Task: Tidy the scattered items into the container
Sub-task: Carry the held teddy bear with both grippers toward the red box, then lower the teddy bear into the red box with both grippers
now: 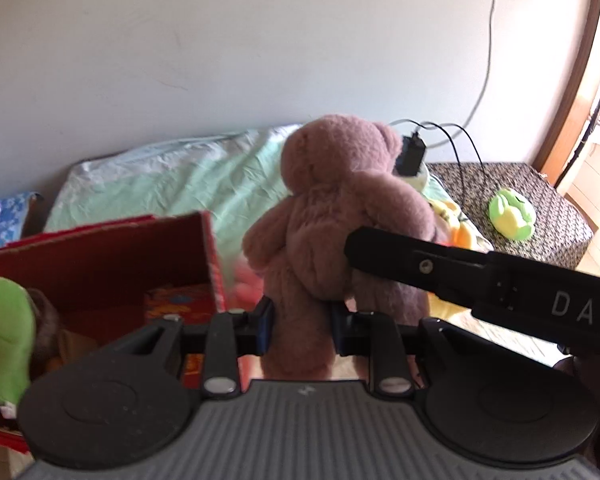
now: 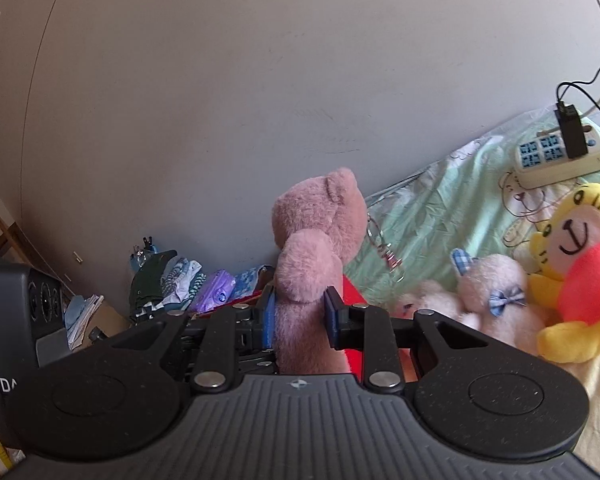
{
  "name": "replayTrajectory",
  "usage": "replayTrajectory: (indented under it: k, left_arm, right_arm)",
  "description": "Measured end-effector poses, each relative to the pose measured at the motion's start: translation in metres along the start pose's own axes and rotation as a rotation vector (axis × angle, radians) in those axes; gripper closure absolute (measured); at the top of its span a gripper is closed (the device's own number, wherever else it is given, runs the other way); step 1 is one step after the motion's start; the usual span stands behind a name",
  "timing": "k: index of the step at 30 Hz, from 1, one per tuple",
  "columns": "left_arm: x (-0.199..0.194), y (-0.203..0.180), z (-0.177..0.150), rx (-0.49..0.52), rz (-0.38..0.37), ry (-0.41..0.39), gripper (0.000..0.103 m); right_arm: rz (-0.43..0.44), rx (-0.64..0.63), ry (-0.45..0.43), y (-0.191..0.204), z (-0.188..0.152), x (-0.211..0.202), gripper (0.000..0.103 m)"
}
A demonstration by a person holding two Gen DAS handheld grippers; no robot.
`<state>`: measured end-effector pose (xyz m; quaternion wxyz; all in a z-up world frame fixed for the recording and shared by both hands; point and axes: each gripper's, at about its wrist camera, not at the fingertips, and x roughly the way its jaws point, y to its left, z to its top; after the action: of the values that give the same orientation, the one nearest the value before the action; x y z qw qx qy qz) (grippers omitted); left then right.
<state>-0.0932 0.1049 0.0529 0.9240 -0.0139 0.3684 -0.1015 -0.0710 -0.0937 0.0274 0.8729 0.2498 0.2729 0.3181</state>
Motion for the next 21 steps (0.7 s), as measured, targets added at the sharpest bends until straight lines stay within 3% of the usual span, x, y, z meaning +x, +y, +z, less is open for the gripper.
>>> replayTrajectory:
  k: [9, 15, 21]
  left_arm:
    - [-0.006, 0.083, -0.011, -0.065, 0.078, 0.037, 0.078]
    - [0.015, 0.138, -0.027, -0.121, 0.133, 0.164, 0.078]
    - [0.029, 0.169, -0.041, -0.156, 0.159, 0.257, 0.078]
  right_arm:
    - [0.052, -0.012, 0.130, 0.041, -0.017, 0.073, 0.076]
    - [0.045, 0.007, 0.286, 0.058, -0.037, 0.131, 0.076]
    - [0.016, 0.039, 0.399, 0.061, -0.050, 0.166, 0.076]
